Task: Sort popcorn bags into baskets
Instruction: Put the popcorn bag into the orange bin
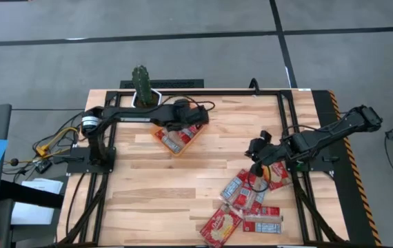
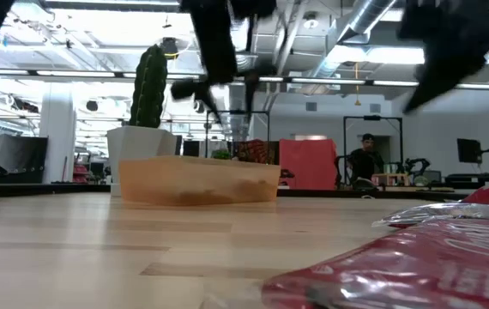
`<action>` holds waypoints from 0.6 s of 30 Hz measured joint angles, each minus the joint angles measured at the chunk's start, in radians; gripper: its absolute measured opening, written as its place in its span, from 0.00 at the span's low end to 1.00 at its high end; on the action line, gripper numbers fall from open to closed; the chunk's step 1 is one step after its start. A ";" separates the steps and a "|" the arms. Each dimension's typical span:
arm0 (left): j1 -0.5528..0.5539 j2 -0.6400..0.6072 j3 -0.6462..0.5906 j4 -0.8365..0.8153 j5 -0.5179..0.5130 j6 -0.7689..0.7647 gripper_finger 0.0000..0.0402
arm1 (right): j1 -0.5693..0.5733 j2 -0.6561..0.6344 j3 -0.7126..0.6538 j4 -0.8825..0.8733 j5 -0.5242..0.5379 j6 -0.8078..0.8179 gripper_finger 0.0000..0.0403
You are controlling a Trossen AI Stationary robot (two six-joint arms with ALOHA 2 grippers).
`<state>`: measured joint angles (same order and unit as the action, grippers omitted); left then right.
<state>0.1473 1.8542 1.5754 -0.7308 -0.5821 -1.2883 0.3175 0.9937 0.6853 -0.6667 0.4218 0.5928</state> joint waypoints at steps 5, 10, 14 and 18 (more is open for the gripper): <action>-0.086 -0.053 0.019 0.129 0.110 0.181 0.59 | -0.013 0.029 0.000 -0.356 0.022 0.304 0.18; -0.190 -0.103 0.022 0.250 0.225 0.167 0.59 | 0.011 0.071 -0.001 -0.578 0.017 0.464 0.18; -0.258 -0.149 0.022 0.278 0.253 0.143 0.59 | 0.031 0.102 0.000 -0.579 -0.009 0.530 0.18; -0.338 -0.212 0.022 0.228 0.261 0.155 0.59 | 0.031 0.160 -0.001 -0.568 -0.051 0.622 0.18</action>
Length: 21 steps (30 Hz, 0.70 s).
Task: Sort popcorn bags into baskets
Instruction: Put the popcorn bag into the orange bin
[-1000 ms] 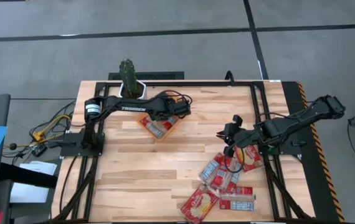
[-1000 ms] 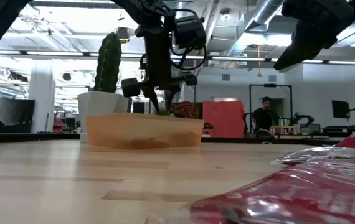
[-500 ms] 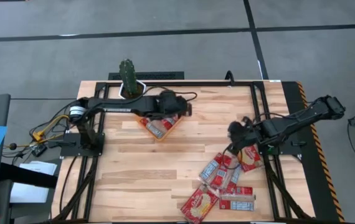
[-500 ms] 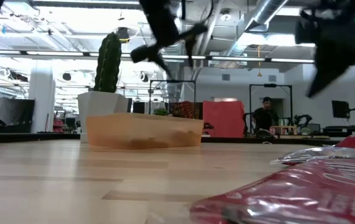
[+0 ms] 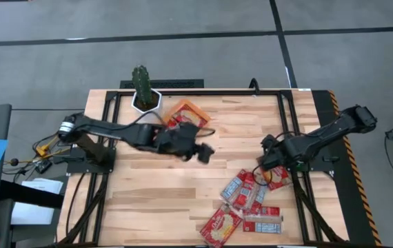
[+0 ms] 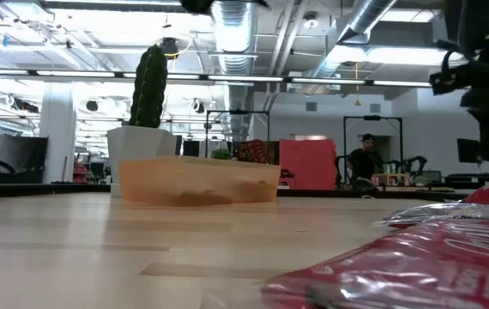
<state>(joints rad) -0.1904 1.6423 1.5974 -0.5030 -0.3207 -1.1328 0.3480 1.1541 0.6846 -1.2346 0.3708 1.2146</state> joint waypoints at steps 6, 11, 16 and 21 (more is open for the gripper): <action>-0.160 -0.084 0.000 -0.131 -0.075 -0.002 0.59 | -0.002 0.126 0.000 0.042 -0.073 0.070 0.18; -0.316 -0.115 0.000 -0.216 -0.255 -0.043 0.59 | -0.001 0.257 0.002 0.046 -0.108 0.073 0.18; -0.432 -0.115 -0.001 -0.304 -0.329 -0.112 0.59 | -0.045 0.386 0.002 0.077 -0.112 0.072 0.18; -0.503 -0.115 -0.018 -0.337 -0.372 -0.217 0.59 | -0.098 0.485 0.006 0.194 -0.141 0.035 0.18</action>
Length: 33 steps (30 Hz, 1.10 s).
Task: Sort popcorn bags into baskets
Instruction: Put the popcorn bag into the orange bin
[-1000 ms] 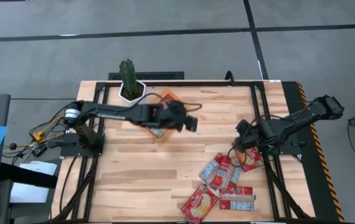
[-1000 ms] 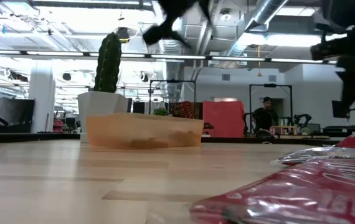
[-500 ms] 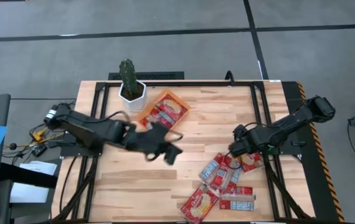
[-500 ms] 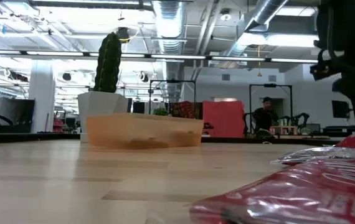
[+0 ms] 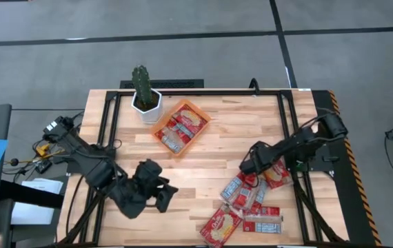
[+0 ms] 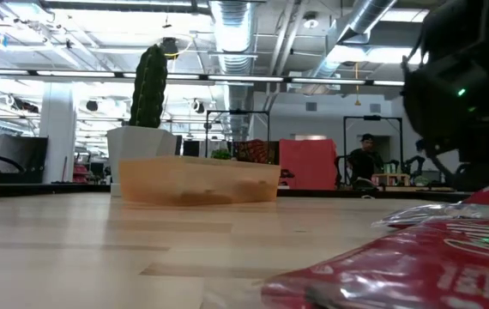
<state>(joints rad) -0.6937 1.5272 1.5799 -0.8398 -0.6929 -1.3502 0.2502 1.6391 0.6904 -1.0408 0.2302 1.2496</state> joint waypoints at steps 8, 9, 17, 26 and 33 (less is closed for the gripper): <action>-0.109 0.000 0.000 -0.027 -0.081 -0.189 0.59 | -0.019 0.082 0.164 0.046 0.021 -0.166 0.18; -0.120 0.000 0.000 -0.034 -0.105 -0.212 0.59 | -0.025 0.084 0.196 0.067 0.023 -0.208 0.18; -0.161 0.010 0.000 -0.081 -0.204 -0.272 0.59 | -0.041 0.077 0.388 0.366 -0.007 -0.487 0.18; -0.164 0.031 -0.096 -0.035 -0.167 -0.334 0.59 | 0.009 0.054 0.538 0.300 0.080 -0.438 0.15; -0.152 0.030 -0.192 0.165 -0.161 -0.327 0.59 | 0.051 0.071 0.527 -0.137 0.107 -0.235 0.12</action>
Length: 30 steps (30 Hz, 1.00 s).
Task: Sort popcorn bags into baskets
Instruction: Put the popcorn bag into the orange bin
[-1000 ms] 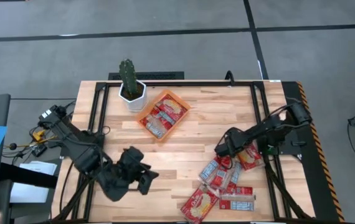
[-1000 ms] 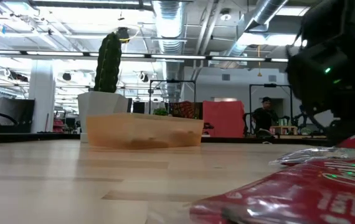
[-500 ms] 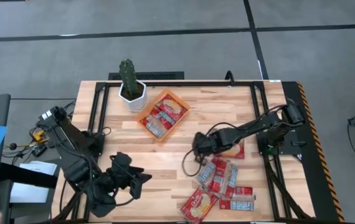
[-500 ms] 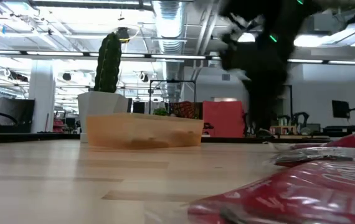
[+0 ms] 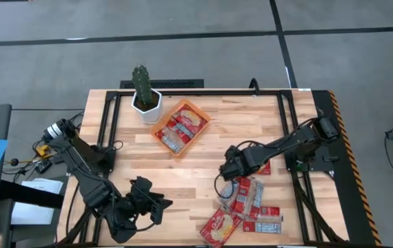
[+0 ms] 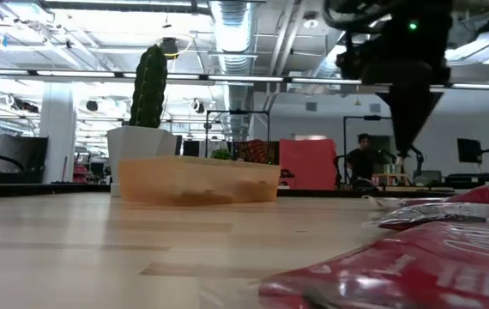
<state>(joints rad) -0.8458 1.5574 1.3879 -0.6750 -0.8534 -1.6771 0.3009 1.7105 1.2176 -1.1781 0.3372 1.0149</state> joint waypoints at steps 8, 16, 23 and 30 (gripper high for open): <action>0.119 0.000 -0.157 0.415 0.175 0.159 0.59 | -0.010 0.030 -0.193 0.073 -0.026 0.012 0.09; 0.177 0.000 -0.204 0.512 0.246 0.174 0.59 | -0.036 0.043 -0.284 0.423 -0.064 -0.163 0.06; 0.190 0.000 -0.204 0.467 0.240 0.161 0.59 | -0.035 0.064 -0.209 0.673 -0.161 -0.457 0.08; 0.215 0.000 -0.204 0.370 0.195 0.154 0.59 | -0.025 0.062 -0.188 1.040 -0.478 -0.703 0.07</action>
<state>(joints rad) -0.6309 1.5574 1.1839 -0.3047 -0.6589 -1.5230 0.2758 1.7727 1.0297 -0.1383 -0.1407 0.3115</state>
